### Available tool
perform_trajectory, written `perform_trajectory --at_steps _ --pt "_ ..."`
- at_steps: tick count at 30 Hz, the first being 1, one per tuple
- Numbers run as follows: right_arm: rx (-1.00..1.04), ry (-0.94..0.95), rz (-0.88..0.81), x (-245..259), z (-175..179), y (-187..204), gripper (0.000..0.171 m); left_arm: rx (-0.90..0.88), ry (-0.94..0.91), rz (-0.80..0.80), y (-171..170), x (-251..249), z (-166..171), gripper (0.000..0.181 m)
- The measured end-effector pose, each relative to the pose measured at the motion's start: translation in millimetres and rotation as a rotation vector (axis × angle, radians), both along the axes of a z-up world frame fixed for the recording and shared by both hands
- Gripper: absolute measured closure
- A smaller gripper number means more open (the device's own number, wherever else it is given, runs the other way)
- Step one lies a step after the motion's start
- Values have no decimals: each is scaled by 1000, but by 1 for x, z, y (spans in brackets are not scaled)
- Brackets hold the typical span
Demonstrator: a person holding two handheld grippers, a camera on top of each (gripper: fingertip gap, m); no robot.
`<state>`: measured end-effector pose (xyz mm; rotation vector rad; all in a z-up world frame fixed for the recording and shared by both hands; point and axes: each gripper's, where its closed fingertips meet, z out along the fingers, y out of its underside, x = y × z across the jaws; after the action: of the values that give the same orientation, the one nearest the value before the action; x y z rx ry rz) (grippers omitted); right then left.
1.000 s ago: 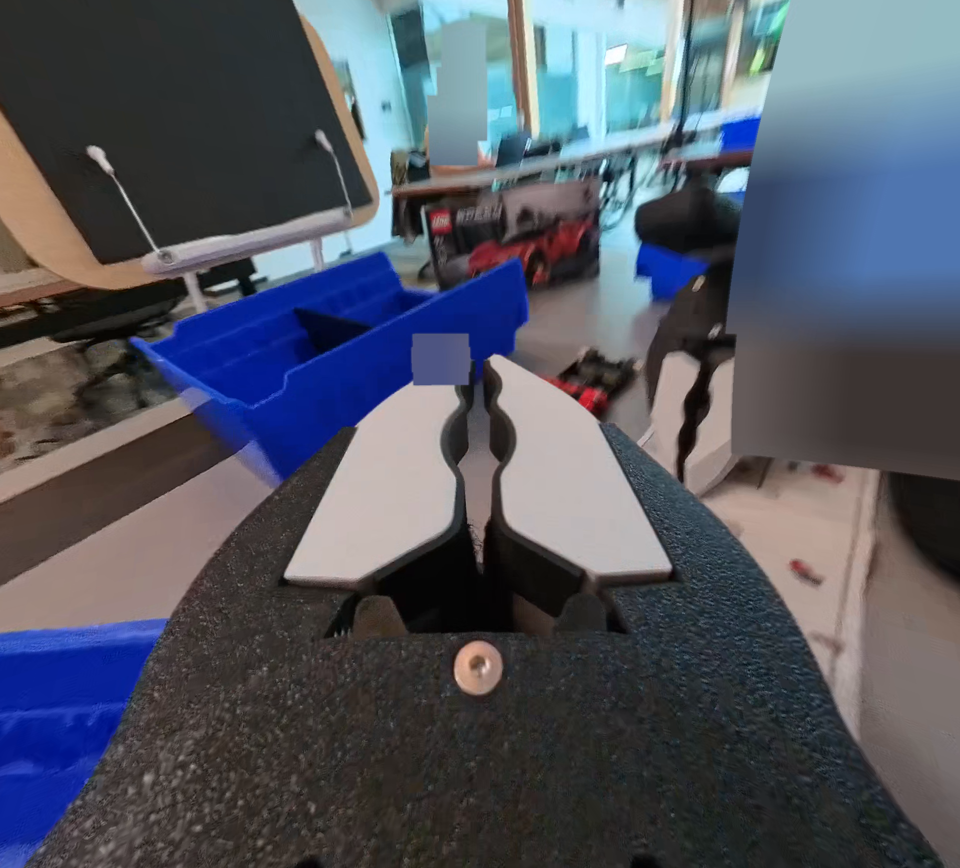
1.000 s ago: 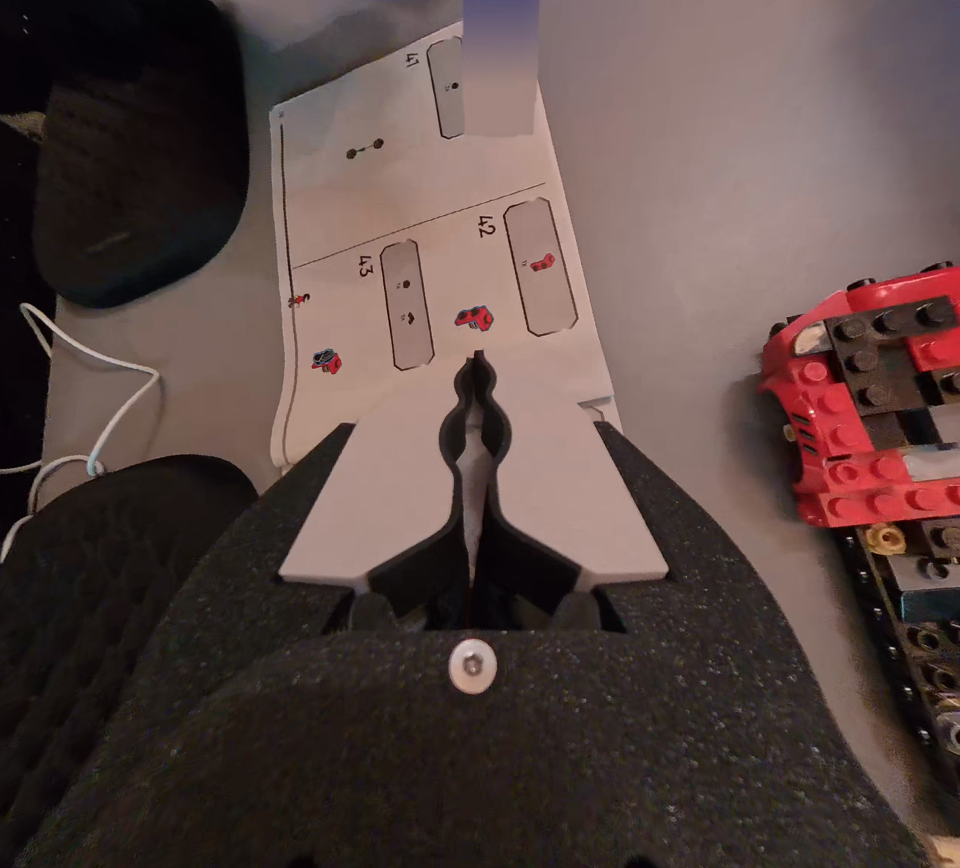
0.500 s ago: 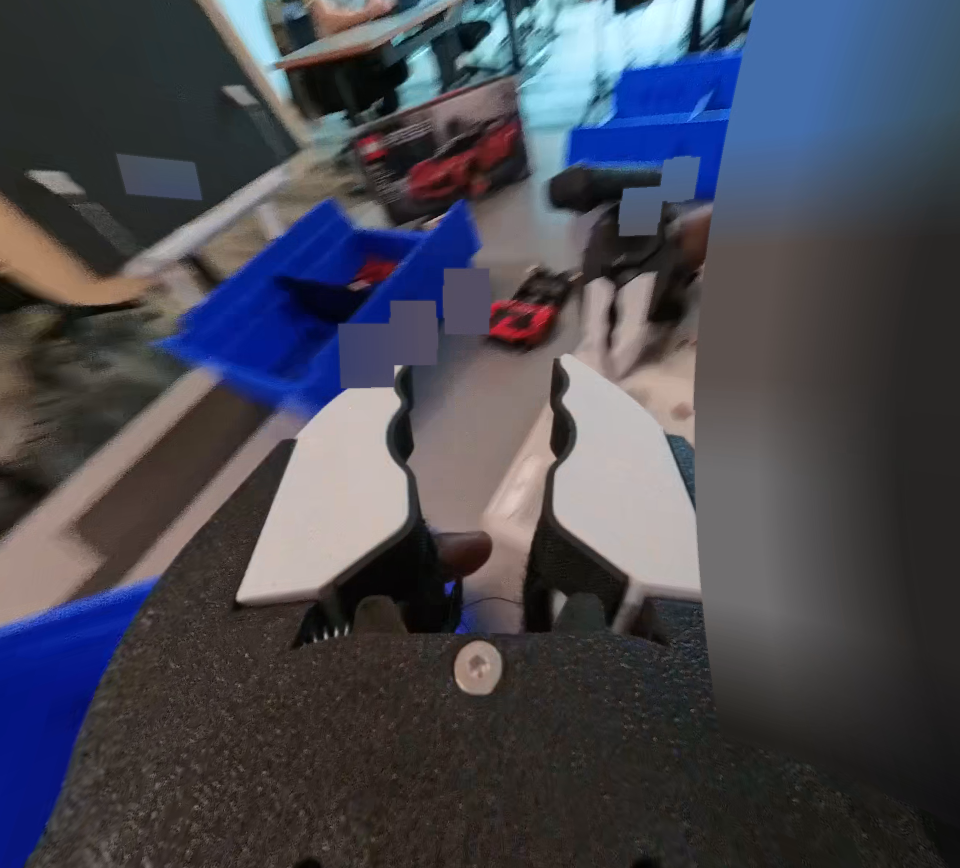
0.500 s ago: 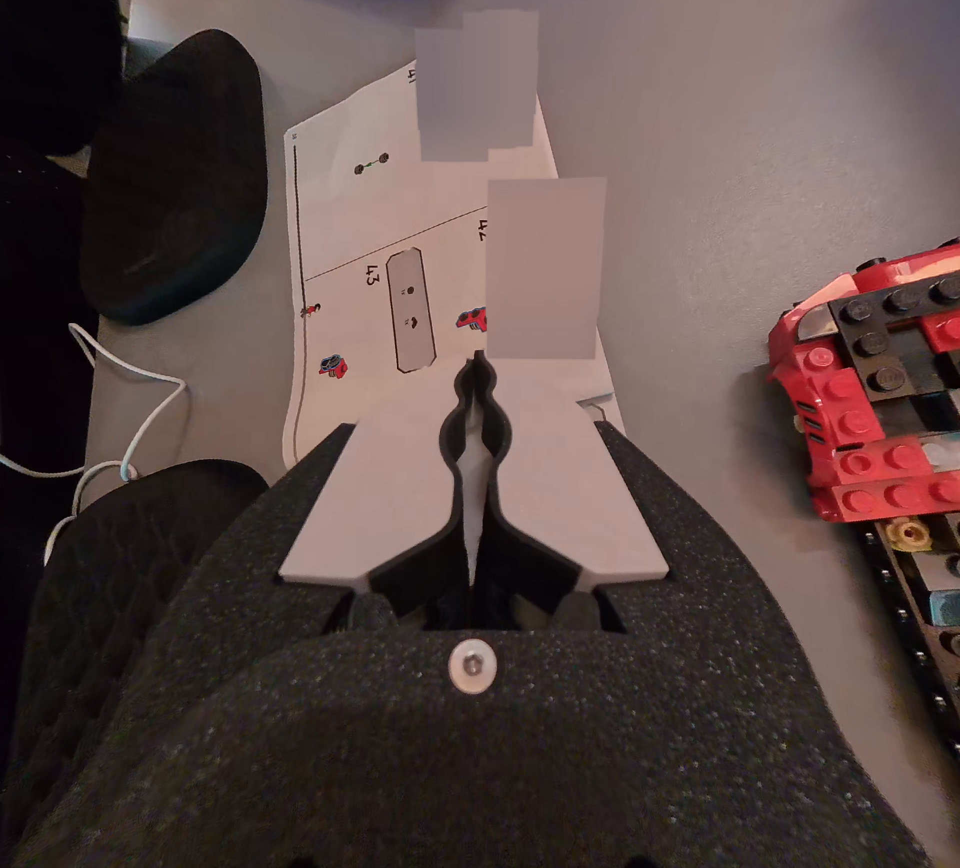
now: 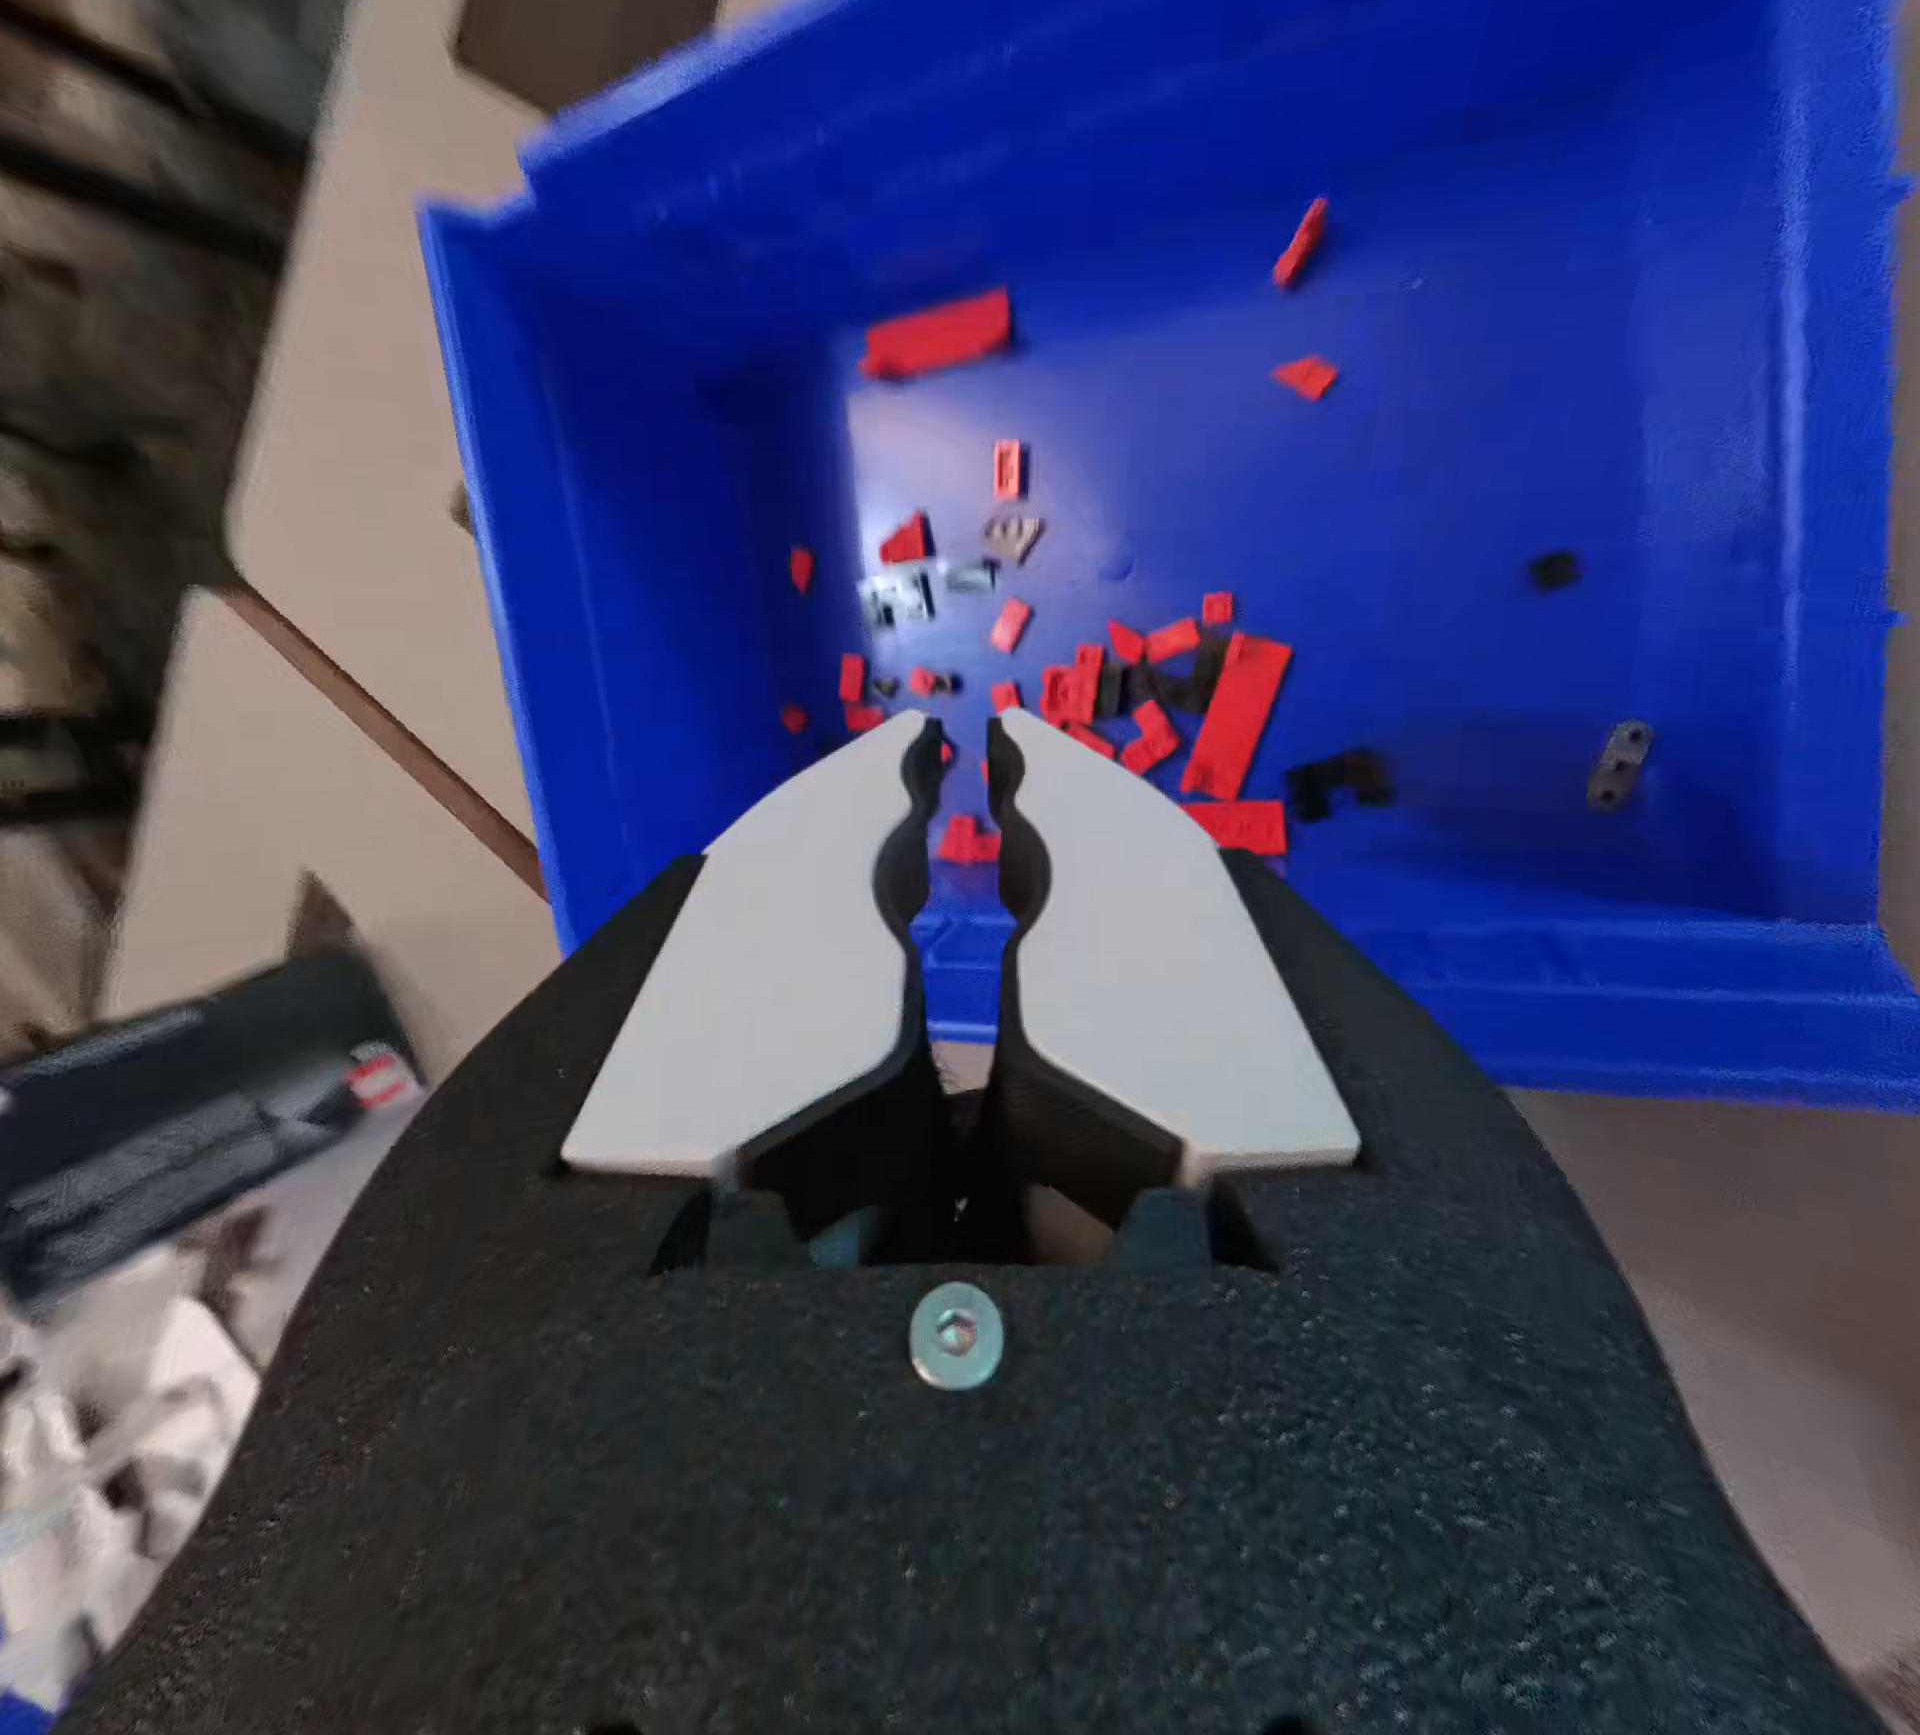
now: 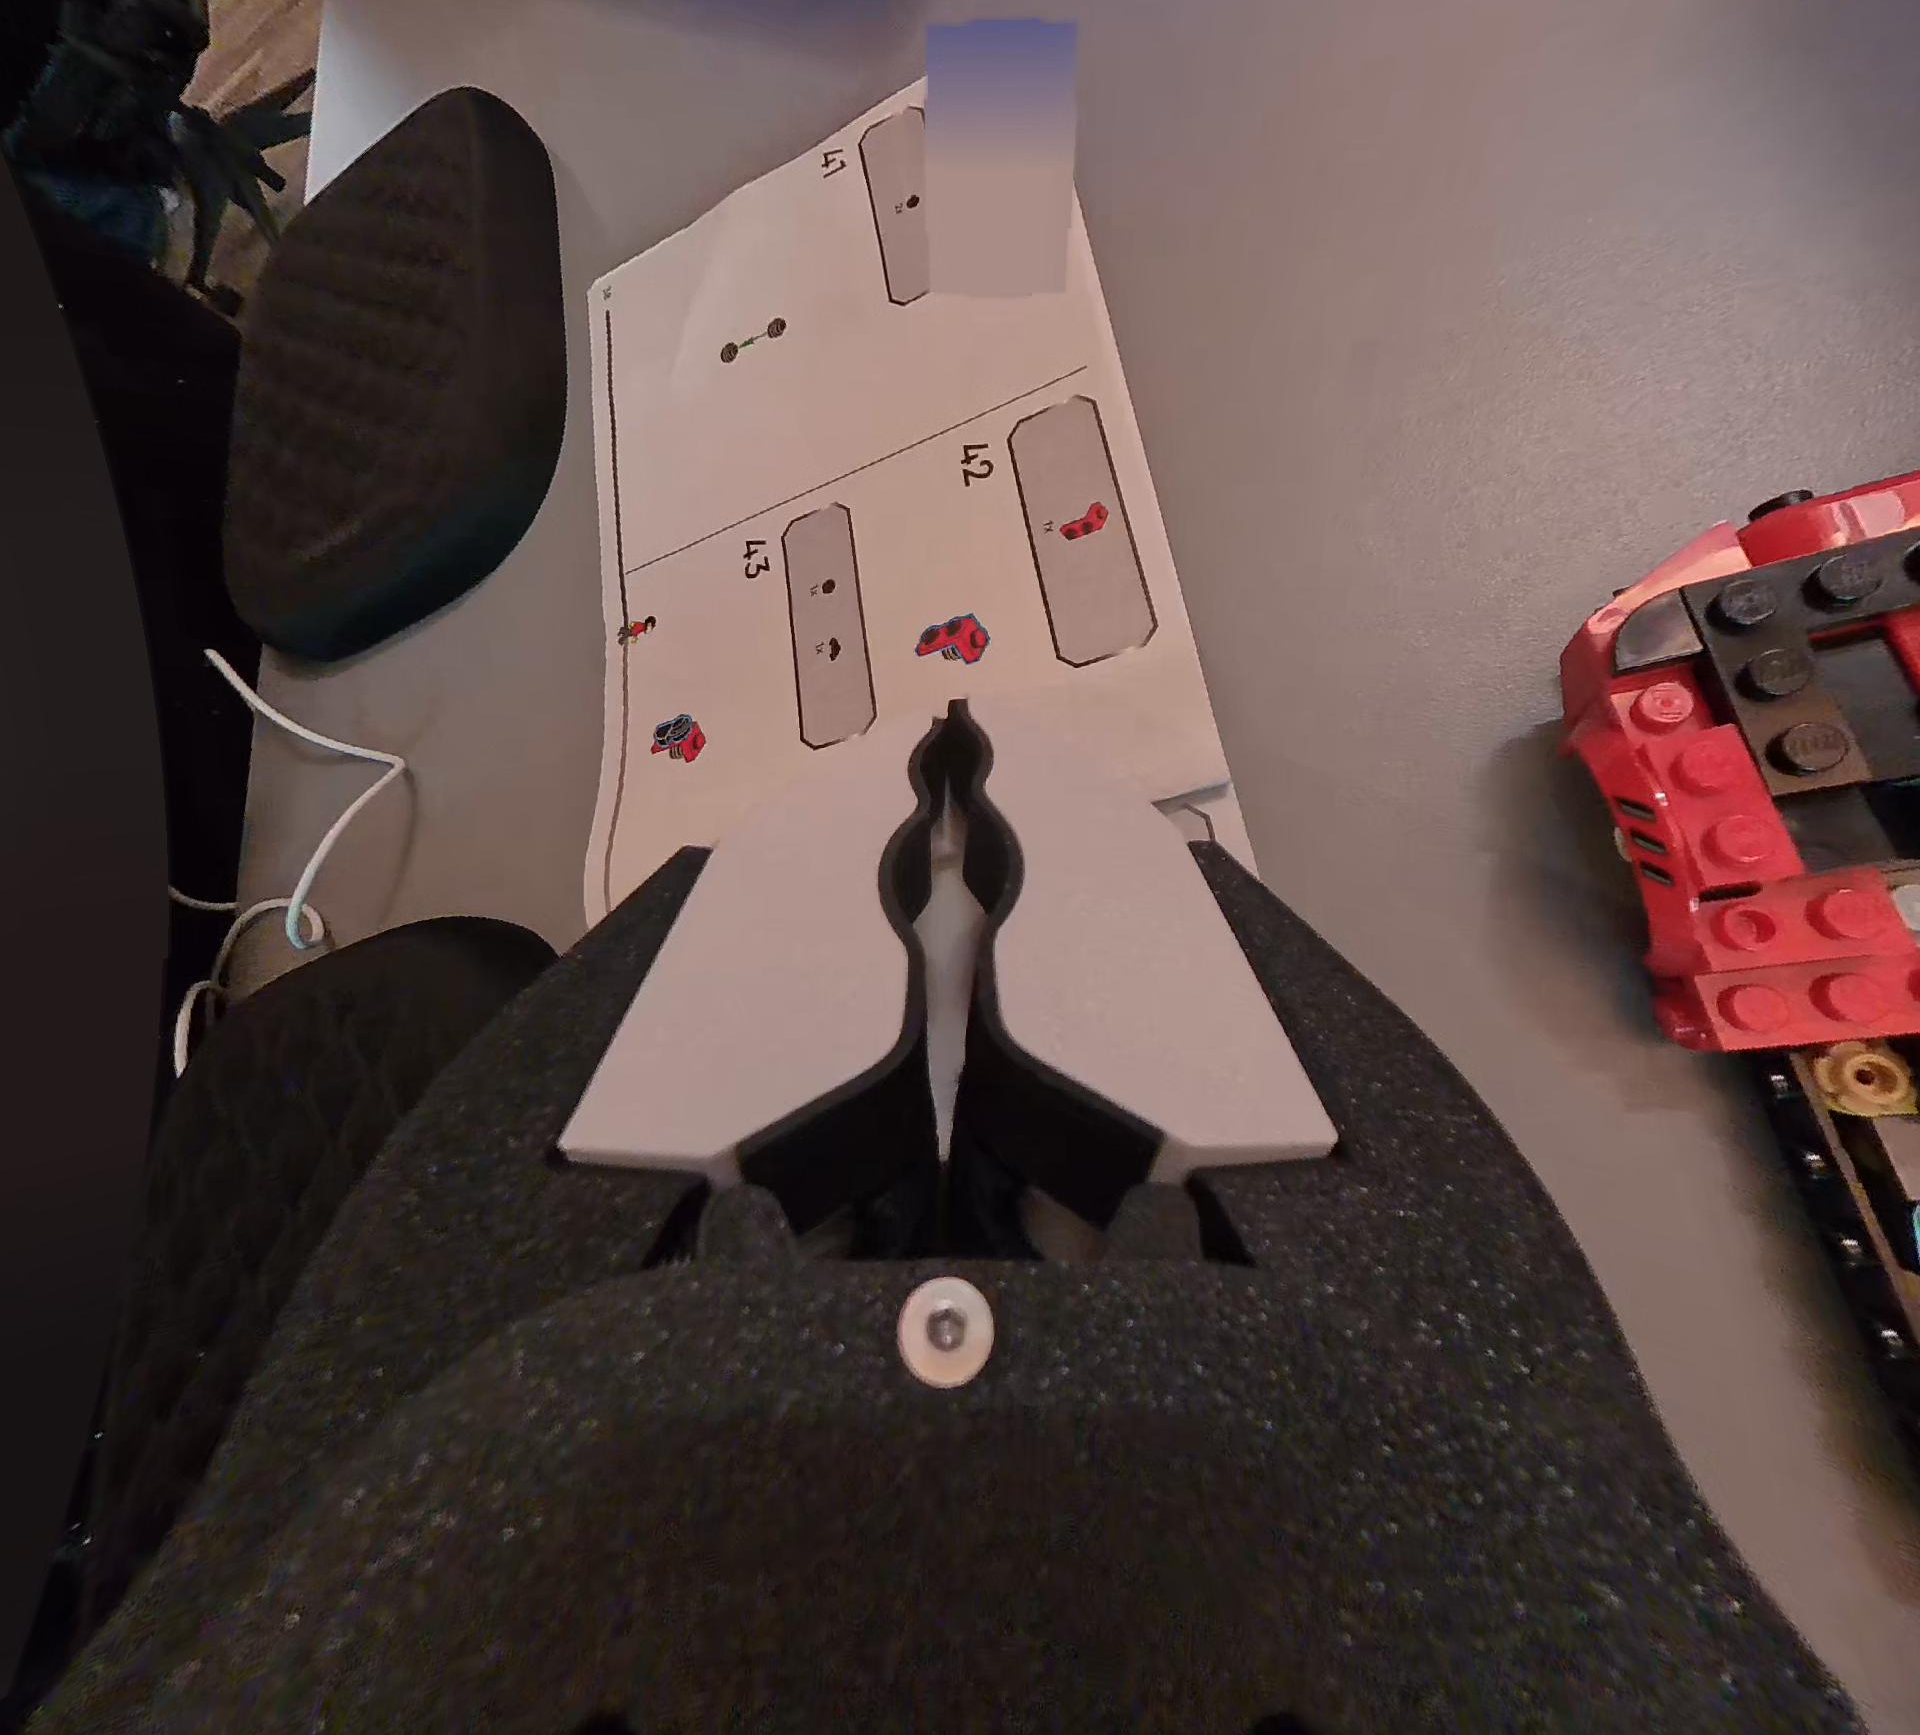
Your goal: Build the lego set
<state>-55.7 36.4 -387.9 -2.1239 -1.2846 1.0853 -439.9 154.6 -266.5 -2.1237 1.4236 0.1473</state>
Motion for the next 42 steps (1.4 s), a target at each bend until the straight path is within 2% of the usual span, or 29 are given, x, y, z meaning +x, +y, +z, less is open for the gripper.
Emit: perform_trajectory --at_steps 1,3,5,6,7,9,11,14,18,20,23,27,42 --pt "-2 1 0 0 0 0 171 -73 -1 47 2 -5 -7 170" --pt "-10 4 0 0 0 0 171 -201 -59 94 3 -5 -17 150" --pt "-20 8 0 0 0 0 171 -227 -65 96 10 -6 -23 133" --pt "-25 9 -1 0 0 0 171 -215 -45 104 16 -10 -23 131" --pt "-28 11 -1 0 0 0 171 -194 -37 107 22 -12 -22 135" --pt "-32 12 -2 0 0 0 171 -193 -60 47 26 -7 -17 181" --pt "-33 13 -2 0 0 0 171 -286 -32 -9 19 -7 -22 181" --pt "-34 14 -2 0 0 0 171 -224 59 8 38 -15 -29 181" --pt "-37 15 -1 0 0 0 171 -201 199 46 58 -29 -44 154" --pt "-35 15 -1 0 0 0 171 -272 225 6 54 -25 -61 156" --pt "-31 14 0 0 0 0 171 -385 285 -31 46 -21 -83 171" --pt "-29 13 -1 0 0 0 171 -461 360 -86 44 -21 -102 174" --pt "-29 13 -2 0 0 0 171 -517 330 -82 47 -24 -116 172"
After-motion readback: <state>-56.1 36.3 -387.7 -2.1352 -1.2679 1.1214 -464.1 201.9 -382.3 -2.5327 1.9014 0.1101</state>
